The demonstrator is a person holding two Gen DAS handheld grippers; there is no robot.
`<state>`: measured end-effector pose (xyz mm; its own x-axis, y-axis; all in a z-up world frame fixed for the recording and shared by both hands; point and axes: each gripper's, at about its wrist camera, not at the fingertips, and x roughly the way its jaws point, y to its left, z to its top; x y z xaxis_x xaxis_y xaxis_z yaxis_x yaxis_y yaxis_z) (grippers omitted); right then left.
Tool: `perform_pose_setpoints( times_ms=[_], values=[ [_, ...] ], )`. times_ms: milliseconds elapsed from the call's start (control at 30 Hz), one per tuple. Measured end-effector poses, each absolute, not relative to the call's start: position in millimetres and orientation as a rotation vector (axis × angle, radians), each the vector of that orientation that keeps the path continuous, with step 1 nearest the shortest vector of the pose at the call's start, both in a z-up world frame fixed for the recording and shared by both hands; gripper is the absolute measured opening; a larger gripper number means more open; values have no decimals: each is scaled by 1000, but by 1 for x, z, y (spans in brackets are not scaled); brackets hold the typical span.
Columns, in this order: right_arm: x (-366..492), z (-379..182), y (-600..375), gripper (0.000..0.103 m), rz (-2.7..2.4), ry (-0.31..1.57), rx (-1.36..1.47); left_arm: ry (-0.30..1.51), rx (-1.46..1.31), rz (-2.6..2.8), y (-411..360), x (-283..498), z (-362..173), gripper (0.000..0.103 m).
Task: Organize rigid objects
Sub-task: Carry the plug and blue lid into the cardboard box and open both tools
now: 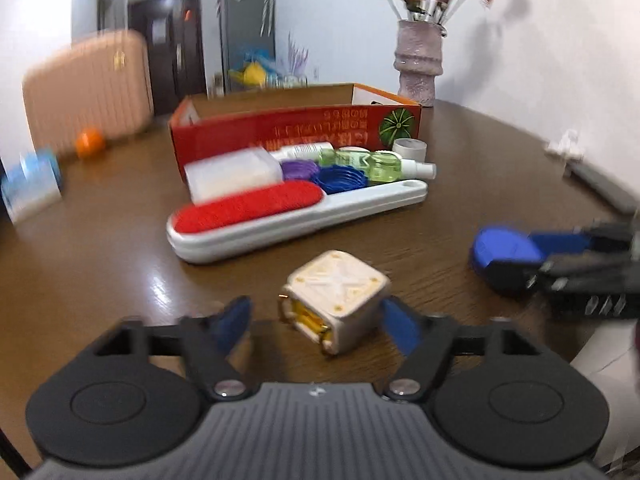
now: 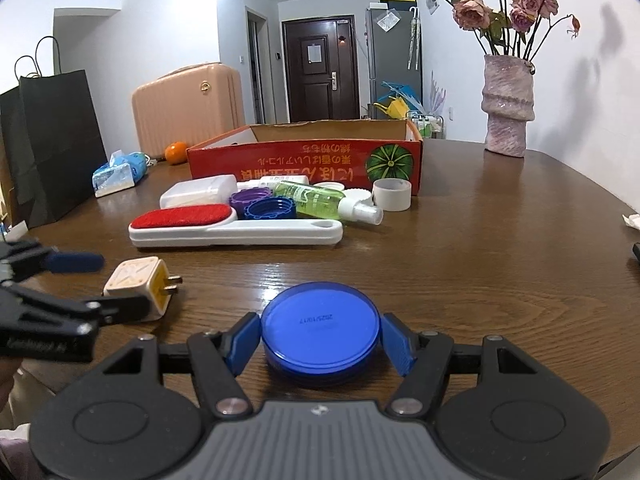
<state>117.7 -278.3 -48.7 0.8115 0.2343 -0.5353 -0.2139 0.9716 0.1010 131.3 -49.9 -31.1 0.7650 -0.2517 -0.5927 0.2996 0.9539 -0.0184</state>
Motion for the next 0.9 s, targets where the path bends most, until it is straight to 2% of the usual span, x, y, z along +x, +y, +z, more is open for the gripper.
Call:
perform_pose_setpoints(
  times_ms=[67, 167, 233, 367, 400, 500, 700, 900],
  values=[
    [118, -50, -278, 65, 236, 575, 39, 615, 105, -284, -61, 122, -31, 53],
    [120, -50, -278, 66, 235, 577, 39, 608, 142, -294, -72, 112, -34, 60],
    [122, -50, -278, 66, 236, 578, 35, 597, 162, -274, -73, 112, -37, 69],
    [126, -51, -276, 66, 239, 576, 27, 580, 165, -235, -72, 128, -36, 69],
    [127, -51, -275, 66, 240, 575, 26, 582, 152, -240, -72, 131, -36, 65],
    [127, -51, -272, 66, 250, 571, 21, 586, 126, -262, -74, 133, -36, 39],
    [121, -48, -268, 65, 258, 552, 12, 557, 112, -220, -72, 121, -31, 39],
    [127, -24, -272, 65, 272, 491, 30, 476, 56, -187, -53, 130, 3, 39]
  ],
)
